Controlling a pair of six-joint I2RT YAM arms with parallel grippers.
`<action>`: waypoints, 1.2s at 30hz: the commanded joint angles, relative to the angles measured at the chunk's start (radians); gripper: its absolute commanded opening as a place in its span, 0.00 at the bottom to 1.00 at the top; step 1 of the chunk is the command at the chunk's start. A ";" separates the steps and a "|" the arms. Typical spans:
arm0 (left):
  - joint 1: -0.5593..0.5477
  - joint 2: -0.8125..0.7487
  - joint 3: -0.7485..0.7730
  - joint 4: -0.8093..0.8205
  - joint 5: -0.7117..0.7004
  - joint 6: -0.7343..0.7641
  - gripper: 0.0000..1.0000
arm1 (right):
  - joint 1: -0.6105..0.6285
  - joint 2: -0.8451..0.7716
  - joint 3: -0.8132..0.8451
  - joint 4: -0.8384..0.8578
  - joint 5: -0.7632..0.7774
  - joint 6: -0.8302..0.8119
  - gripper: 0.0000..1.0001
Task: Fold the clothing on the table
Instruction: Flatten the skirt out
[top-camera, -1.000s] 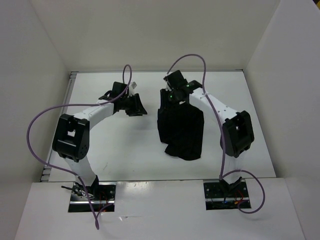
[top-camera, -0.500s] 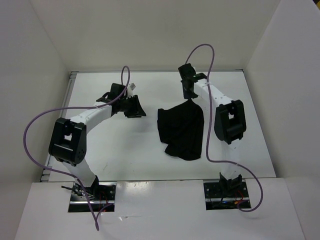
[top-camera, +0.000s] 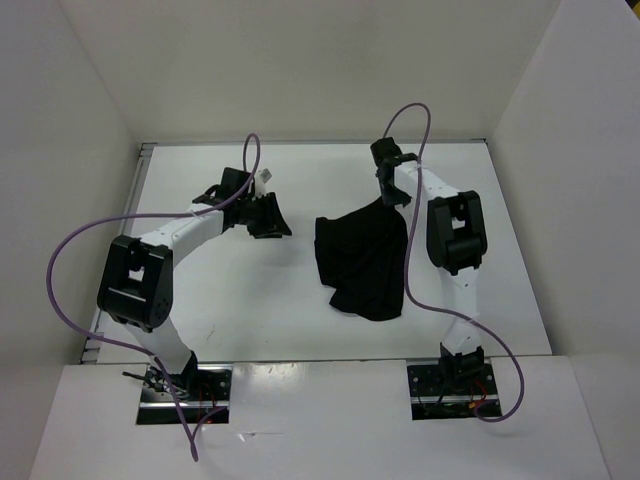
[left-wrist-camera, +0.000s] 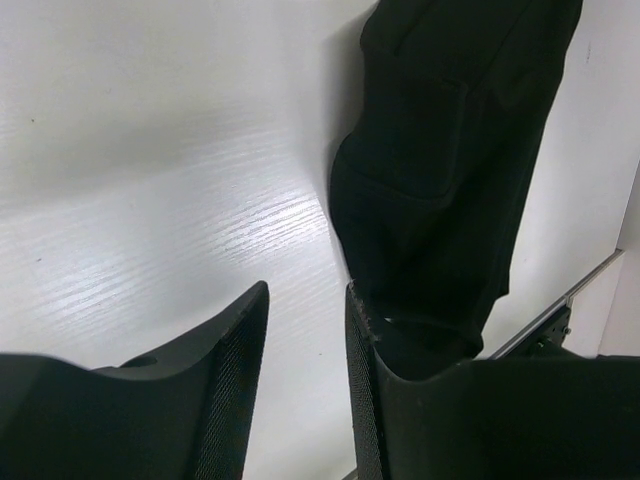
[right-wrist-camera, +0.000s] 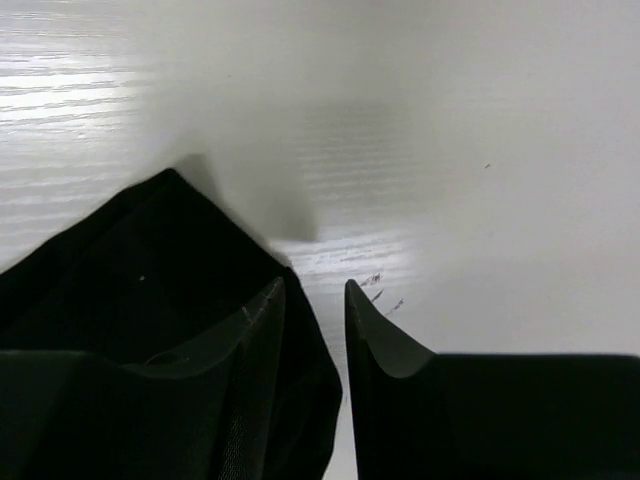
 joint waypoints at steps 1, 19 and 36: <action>0.005 0.017 0.036 -0.009 0.023 0.030 0.44 | -0.006 0.034 0.045 0.036 -0.027 -0.025 0.36; 0.014 0.083 0.076 -0.009 0.041 0.039 0.44 | -0.016 0.037 0.110 0.019 -0.200 -0.016 0.40; 0.014 0.102 0.094 -0.009 0.041 0.030 0.44 | -0.016 0.078 0.140 0.030 -0.281 -0.016 0.40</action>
